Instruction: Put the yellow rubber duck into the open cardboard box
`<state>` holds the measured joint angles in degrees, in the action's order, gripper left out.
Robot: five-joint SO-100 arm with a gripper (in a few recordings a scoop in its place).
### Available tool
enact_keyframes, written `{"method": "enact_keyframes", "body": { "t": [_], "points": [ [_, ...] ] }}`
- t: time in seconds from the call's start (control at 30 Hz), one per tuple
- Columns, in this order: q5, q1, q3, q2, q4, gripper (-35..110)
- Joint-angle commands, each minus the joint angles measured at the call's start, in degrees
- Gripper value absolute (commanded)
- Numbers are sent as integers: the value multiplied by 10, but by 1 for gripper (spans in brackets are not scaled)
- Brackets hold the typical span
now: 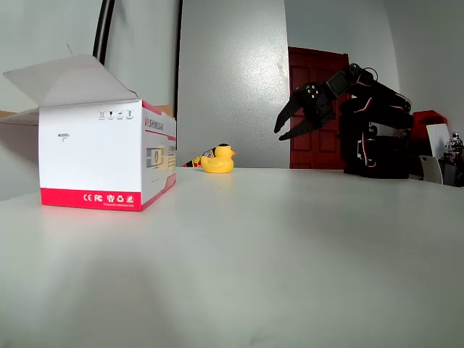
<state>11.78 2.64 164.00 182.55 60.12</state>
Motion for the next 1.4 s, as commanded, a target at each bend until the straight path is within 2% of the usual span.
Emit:
{"method": "enact_keyframes", "body": {
  "t": [0.0,0.2,0.63,0.93,1.37],
  "points": [
    [3,-16,-99,-76,6,6],
    [-4,-25,-224,-192,26,6],
    [9,-38,-361,-385,63,16],
    [5,-38,-428,-500,58,23],
    [-2,-40,-497,-700,20,26]
  ]
}}
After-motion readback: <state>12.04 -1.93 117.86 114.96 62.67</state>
